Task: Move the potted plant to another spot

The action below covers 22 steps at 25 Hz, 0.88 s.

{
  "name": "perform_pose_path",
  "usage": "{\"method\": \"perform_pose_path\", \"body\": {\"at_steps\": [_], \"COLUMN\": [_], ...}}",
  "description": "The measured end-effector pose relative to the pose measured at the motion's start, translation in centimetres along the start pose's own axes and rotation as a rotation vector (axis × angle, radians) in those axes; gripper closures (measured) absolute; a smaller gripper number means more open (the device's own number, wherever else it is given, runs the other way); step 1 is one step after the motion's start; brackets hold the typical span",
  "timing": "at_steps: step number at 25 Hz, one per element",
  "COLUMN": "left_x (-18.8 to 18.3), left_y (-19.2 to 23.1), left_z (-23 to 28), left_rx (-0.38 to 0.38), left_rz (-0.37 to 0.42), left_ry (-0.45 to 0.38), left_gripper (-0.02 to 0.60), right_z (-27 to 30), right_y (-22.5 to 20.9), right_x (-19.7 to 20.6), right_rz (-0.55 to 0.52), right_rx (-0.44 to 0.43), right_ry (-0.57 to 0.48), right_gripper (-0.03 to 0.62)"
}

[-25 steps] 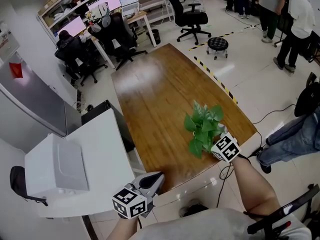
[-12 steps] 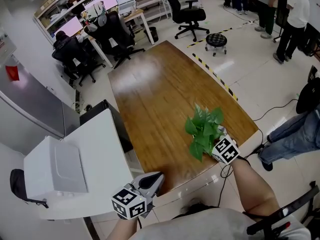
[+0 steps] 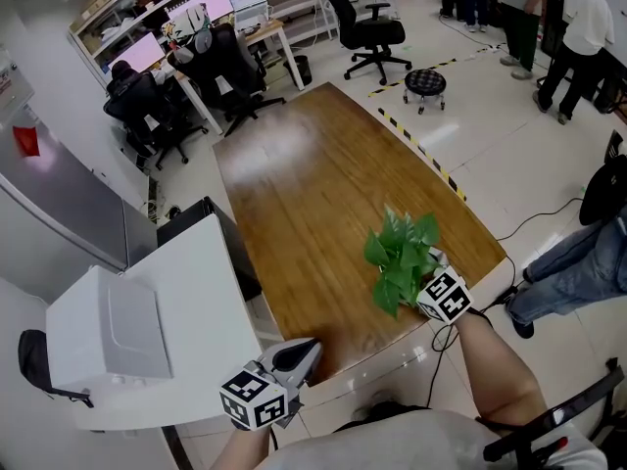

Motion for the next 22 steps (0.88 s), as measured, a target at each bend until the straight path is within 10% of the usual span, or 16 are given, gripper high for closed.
{"method": "perform_pose_path", "body": {"at_steps": [12,22], "left_x": [-0.2,3.0], "left_y": [0.6,0.2], "left_z": [-5.2,-12.8], "left_rx": [-0.028,-0.051], "left_rz": [-0.025,-0.047], "left_ry": [-0.073,-0.103], "left_gripper": [0.589,0.589], "right_z": [-10.0,-16.9], "right_y": [3.5,13.5], "right_x": [-0.1,-8.3], "right_rz": [0.006,0.122], "right_rx": [0.089,0.065], "right_ry": [-0.007,-0.226], "right_gripper": [0.112,0.368]}}
Point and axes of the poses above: the fingertips, and each gripper's own axes: z forward along the fingers, y to its left, x out of its underside, the point moved 3 cm from there along -z, backward along the fingers, and after that the axes turned 2 degrees about -y, right-handed, at the moved point
